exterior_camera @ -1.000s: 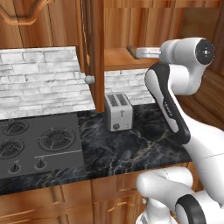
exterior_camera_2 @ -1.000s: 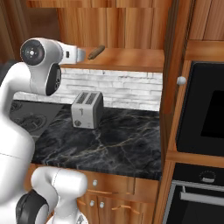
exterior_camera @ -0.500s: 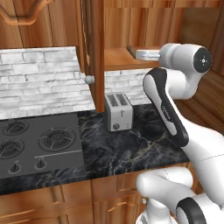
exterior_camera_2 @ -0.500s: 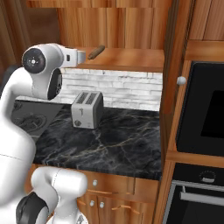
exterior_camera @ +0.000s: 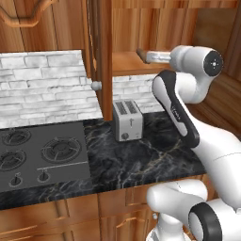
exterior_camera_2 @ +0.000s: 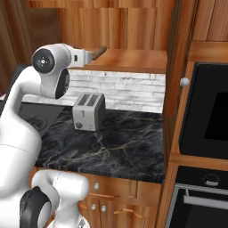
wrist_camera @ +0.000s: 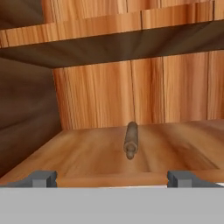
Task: Open the cabinet, retrieve the rolling pin, and place it next to the meat on the cutting board to prepare for tenderizing.
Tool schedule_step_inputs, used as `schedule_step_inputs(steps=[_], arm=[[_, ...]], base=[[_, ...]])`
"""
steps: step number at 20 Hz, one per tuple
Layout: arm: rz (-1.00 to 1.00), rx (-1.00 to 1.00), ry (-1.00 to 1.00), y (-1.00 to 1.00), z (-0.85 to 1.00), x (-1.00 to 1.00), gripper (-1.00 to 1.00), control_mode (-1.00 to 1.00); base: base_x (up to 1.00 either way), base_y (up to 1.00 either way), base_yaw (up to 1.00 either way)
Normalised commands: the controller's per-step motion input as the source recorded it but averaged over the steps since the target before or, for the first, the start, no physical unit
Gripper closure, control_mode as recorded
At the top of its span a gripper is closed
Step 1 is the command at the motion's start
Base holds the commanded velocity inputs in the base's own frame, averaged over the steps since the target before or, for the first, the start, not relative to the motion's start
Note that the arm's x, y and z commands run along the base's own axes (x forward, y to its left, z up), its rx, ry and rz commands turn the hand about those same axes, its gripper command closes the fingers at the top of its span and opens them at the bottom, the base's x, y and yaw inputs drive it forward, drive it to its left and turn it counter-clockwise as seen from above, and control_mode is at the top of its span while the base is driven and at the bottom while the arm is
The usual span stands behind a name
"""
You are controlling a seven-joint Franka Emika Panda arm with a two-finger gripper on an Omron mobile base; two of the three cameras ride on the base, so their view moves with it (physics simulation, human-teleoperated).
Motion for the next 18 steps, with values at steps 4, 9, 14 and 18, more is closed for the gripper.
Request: schedule_step_inputs(steps=[4,9,14,18], arm=[[0.00,0.02,0.00,-0.18,0.00,0.15,-1.00,-1.00],[0.00,0.01,0.00,-0.12,0.00,0.20,-1.00,-1.00],[0.00,0.00,0.06,-0.09,0.00,0.28,-1.00,-1.00],[0.00,0.00,0.12,-0.05,0.00,0.37,-1.00,-1.00]], base=[[0.00,0.00,0.00],[0.00,0.00,0.00],[0.00,0.00,0.00],[0.00,0.00,0.00]])
